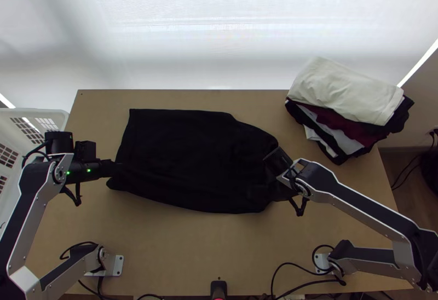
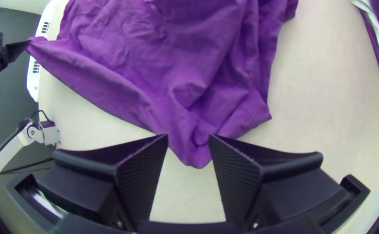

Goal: Fold the t-shirt

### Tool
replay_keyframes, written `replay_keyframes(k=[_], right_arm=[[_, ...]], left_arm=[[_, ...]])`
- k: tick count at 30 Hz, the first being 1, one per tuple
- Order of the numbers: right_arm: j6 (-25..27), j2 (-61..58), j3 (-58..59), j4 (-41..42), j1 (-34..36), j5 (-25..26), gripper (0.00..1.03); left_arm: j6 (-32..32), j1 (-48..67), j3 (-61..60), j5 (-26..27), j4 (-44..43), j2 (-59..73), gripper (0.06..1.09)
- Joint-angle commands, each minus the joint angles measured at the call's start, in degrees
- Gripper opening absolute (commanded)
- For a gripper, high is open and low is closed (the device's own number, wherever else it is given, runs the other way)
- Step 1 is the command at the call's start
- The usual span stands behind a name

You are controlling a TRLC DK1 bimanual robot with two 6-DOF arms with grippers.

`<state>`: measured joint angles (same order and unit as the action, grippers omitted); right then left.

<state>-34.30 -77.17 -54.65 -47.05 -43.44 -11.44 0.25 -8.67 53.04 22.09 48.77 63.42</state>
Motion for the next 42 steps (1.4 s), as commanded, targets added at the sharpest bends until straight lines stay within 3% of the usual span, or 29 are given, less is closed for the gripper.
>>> replay_keyframes(k=[1,5,13,17,37,39,41,42], right_arm=[[2.6,3.1,0.9,0.2,-0.5,0.0,0.55],[5.0,4.0,-3.0,1.5,-0.1,1.9,0.55],[6.4,-4.5,-9.4,11.5,12.5,1.8,0.55],[5.6,-10.1,-13.1,11.4,15.8,1.7,0.55],[3.5,-17.7,-11.0,10.2,13.6,1.7,0.54],[2.8,-18.4,-11.0,10.3,13.4,1.6,0.43],[1.9,-18.1,-10.6,12.7,13.5,1.7,0.12],[1.9,-17.9,-10.5,13.2,13.4,1.7,0.03]], left_arm=[[0.4,0.3,0.8,0.8,0.8,1.2,0.10],[0.0,0.5,1.4,0.8,0.7,1.6,0.10],[-1.0,0.5,2.6,0.7,0.4,1.9,0.10],[-1.4,0.5,3.8,0.6,0.5,1.9,0.10],[-2.2,0.5,6.6,0.1,2.4,1.6,0.10],[-2.3,0.5,6.6,0.1,2.5,1.4,0.10],[-2.3,0.5,6.6,0.1,2.6,1.4,0.10],[-2.3,0.5,6.6,0.1,2.6,1.3,0.10]])
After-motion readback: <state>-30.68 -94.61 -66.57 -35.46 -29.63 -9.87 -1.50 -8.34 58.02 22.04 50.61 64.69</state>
